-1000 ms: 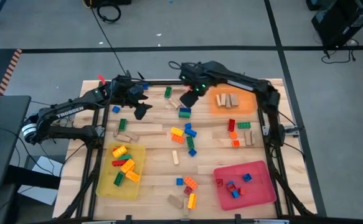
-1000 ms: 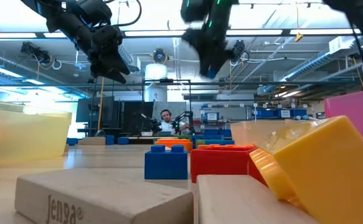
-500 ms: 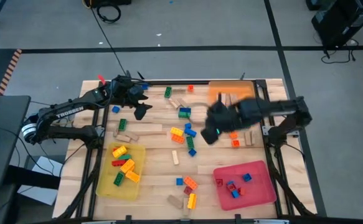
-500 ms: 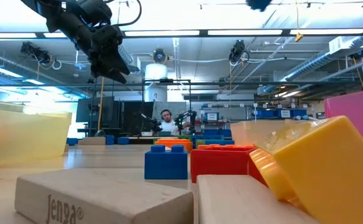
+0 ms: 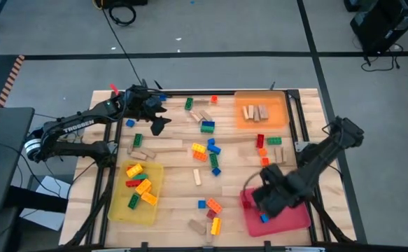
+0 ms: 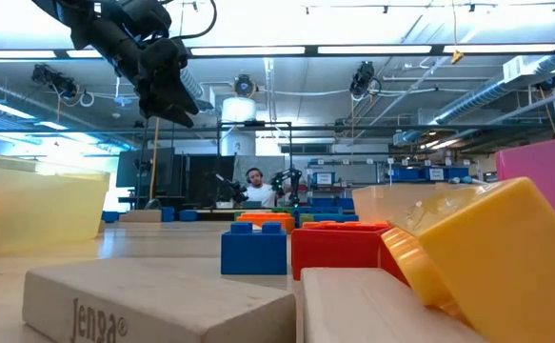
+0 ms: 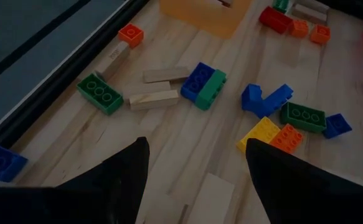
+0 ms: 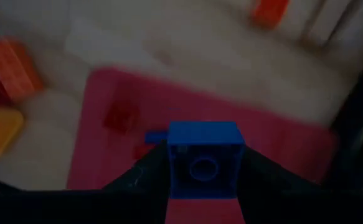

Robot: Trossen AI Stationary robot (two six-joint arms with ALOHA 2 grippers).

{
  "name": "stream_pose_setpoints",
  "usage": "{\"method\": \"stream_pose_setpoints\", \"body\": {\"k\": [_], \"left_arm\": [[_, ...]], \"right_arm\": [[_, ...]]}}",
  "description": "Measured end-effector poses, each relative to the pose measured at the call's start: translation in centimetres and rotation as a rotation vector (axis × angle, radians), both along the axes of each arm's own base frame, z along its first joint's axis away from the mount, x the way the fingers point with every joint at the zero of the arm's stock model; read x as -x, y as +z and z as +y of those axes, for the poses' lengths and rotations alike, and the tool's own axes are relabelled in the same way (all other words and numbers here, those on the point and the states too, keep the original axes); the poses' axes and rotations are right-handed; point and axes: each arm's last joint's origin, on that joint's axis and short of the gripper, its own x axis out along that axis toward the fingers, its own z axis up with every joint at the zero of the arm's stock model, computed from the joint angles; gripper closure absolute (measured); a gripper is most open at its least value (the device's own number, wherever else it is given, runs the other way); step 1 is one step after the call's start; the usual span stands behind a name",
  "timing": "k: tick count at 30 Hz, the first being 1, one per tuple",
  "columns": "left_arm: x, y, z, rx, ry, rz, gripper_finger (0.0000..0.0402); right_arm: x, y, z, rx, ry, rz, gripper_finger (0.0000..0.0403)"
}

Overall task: Sort blocks by size
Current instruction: Put the small blue game piece into the red bin

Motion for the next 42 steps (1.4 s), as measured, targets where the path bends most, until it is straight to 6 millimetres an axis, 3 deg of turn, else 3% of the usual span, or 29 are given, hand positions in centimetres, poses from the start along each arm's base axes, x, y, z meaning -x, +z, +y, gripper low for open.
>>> {"method": "stream_pose_setpoints", "body": {"k": [7,14,25,37,42], "left_arm": [[0.0,0.0,0.0,-0.003,0.002,0.002,0.0128],[0.0,0.0,0.0,-0.028,-0.009,0.013,0.0128],[0.1,0.0,0.2,-0.02,0.061,0.017,0.0128],[0.1,0.0,0.2,0.024,0.102,-0.001,0.0128],[0.2,0.0,0.4,0.016,0.212,0.008,0.0128]], "right_arm": [[1.7,-5.5,2.6,-0.09,-0.028,-0.053,0.0252],[2.9,-8.3,2.9,-0.094,-0.064,-0.052,0.0251],[3.2,-8.7,2.9,-0.093,-0.058,-0.052,0.0168],[3.0,-8.7,3.0,-0.088,-0.059,-0.084,0.0179],[3.0,-8.7,3.0,-0.087,-0.059,-0.085,0.0188]]}}
